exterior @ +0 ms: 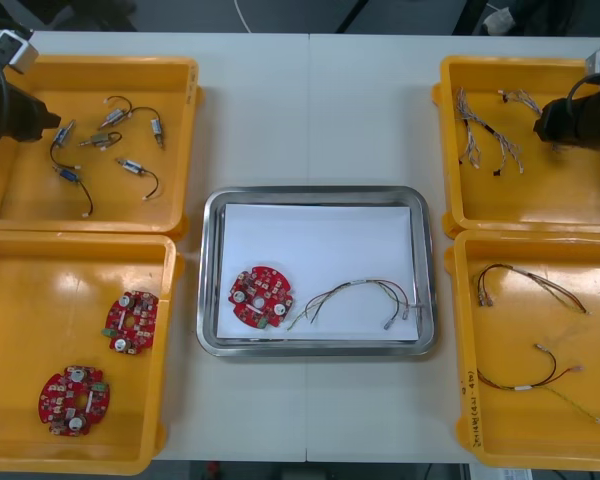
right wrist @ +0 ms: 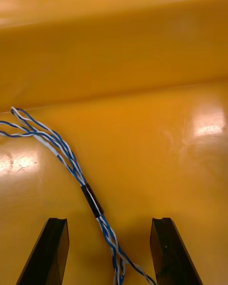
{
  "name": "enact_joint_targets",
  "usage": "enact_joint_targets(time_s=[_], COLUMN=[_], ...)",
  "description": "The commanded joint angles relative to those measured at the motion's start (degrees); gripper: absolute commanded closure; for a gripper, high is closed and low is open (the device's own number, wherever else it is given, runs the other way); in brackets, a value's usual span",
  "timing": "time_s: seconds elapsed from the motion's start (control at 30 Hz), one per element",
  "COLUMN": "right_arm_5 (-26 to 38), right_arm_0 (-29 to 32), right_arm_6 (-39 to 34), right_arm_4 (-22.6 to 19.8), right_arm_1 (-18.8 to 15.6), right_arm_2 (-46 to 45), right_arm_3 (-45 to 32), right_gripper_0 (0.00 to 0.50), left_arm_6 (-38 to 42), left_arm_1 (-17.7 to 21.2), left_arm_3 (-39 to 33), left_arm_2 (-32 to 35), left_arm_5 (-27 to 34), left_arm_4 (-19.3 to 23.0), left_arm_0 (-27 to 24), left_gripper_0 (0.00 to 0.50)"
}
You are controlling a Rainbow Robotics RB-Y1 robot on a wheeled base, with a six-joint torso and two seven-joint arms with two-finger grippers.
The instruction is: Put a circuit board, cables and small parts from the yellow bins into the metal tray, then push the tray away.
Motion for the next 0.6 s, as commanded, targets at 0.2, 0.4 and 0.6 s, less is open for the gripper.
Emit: enact_joint_targets(time_s=[0.2, 0.4, 0.6], right_arm_5=[-1.72, -1.98, -2.07], right_arm_0=[0.97, 1.41, 1.85], right_arm_6=[2.65, 3.17, 3.88], right_arm_4=[-1.93, -2.63, -3.42], right_arm_1=[0.73, 0.82, 0.91], right_arm_2=[0.6, 0.6, 0.6], right_arm_3=[-0.65, -0.65, -0.65], right_gripper_0=[0.0, 0.0, 0.343], left_arm_6=[7.12, 7.21, 7.21], left_arm_1=[-2.31, -2.49, -2.57], left_arm_3=[1.98, 3.3, 3.3], left_arm_2=[-2.87, -6.21, -7.17], left_arm_5=[-3.48, -5.32, -5.76], left_arm_4=[-0.29, 2.35, 2.96], left_arm_0=[0.4, 0.4, 1.02], left_gripper_0=[0.0, 0.0, 0.0])
